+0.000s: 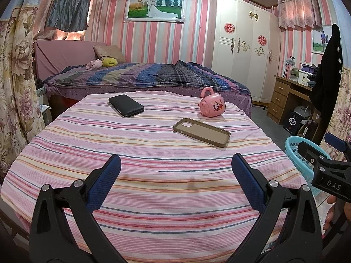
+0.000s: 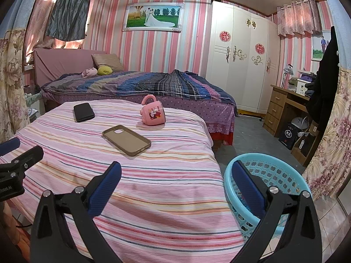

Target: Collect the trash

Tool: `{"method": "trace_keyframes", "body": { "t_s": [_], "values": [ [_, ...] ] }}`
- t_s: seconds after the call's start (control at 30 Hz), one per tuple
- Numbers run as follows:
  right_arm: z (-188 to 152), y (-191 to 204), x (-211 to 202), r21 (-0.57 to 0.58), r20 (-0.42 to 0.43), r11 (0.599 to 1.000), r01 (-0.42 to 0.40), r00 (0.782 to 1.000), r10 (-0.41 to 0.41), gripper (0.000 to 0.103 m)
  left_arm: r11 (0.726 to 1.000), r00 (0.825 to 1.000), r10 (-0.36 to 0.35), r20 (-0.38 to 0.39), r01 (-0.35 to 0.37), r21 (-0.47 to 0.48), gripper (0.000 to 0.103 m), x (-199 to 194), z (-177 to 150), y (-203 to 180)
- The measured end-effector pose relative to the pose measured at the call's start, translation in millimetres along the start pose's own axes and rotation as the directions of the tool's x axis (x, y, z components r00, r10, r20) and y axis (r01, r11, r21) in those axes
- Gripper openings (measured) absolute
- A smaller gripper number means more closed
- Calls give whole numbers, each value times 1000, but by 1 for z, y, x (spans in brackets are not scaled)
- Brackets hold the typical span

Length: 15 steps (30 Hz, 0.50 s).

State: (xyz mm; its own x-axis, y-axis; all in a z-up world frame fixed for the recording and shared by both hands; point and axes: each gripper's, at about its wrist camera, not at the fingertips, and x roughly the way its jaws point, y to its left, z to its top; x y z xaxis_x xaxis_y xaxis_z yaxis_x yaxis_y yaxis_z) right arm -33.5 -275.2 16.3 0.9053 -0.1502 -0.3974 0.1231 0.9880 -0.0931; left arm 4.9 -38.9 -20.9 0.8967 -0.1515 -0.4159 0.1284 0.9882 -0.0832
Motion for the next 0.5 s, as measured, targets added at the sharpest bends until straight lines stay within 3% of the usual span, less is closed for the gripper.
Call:
{"method": "trace_keyframes", "body": {
  "t_s": [0.5],
  "values": [
    [1,-7,3,-1,0,1000,2,1000,-2,98,1000,1000,19,13,-19,24,97,-2,1,-3]
  ]
}}
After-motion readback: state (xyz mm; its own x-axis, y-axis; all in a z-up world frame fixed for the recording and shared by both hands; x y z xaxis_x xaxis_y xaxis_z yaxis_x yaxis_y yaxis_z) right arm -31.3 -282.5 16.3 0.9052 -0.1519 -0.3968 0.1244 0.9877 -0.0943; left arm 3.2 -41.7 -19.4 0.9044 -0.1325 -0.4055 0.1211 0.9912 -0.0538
